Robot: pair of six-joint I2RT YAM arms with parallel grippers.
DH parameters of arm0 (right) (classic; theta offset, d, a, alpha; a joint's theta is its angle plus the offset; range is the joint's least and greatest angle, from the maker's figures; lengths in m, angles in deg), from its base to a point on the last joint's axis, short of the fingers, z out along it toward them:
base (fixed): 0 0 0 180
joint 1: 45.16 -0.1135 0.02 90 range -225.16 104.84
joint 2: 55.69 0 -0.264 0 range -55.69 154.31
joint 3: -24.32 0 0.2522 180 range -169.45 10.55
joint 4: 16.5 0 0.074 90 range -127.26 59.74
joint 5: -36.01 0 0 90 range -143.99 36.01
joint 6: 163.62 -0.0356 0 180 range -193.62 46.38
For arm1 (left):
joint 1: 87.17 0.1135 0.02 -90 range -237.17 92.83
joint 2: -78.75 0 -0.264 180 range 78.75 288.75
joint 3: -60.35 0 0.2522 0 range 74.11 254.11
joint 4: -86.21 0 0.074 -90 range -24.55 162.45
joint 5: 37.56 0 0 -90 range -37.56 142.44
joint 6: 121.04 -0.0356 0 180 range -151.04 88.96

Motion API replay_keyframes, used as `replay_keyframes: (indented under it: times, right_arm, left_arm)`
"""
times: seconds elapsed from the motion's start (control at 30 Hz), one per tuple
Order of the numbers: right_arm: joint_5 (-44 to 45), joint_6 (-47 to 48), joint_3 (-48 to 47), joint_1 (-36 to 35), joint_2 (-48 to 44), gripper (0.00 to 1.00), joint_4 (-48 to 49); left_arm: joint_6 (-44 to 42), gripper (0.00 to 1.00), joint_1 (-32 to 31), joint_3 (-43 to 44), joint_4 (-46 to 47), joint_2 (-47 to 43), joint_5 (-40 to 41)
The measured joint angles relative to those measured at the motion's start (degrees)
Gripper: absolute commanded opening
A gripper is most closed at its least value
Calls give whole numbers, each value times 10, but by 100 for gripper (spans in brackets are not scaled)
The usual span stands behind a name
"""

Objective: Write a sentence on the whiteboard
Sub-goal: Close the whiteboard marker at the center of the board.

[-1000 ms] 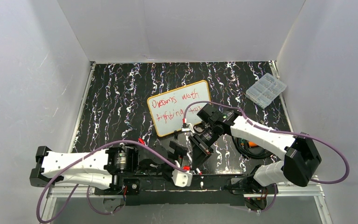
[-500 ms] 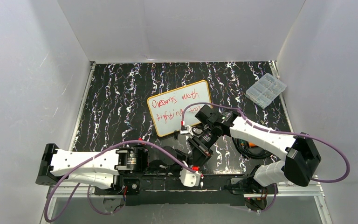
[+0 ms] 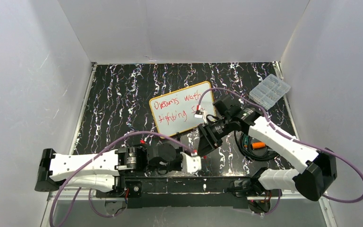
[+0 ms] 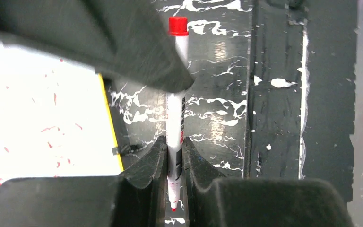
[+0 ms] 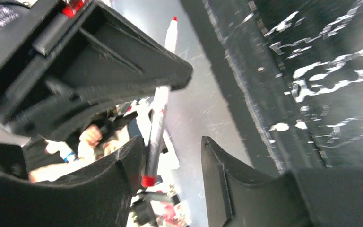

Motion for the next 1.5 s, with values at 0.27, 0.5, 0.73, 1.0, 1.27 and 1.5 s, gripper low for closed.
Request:
replay_keyframes:
  times: [0.27, 0.5, 0.73, 1.0, 1.27, 1.5]
  right_arm:
    - [92, -56, 86, 86, -116, 75, 127]
    - [134, -181, 187, 90, -217, 85, 319]
    - [135, -222, 202, 70, -218, 63, 390]
    - [136, -221, 202, 5, -175, 44, 396]
    - [138, -230, 203, -15, -167, 8, 420]
    - [158, -230, 205, -15, -170, 1, 421]
  left_arm:
    - [147, 0, 140, -37, 5, -47, -93]
    - [232, 0, 206, -46, 5, -38, -223]
    - [286, 0, 224, -27, 3, -3, -305]
    - [305, 0, 234, -10, 4, 1, -331]
    - [308, 0, 238, -10, 3, 1, -337]
    - [323, 56, 241, -8, 0, 1, -318]
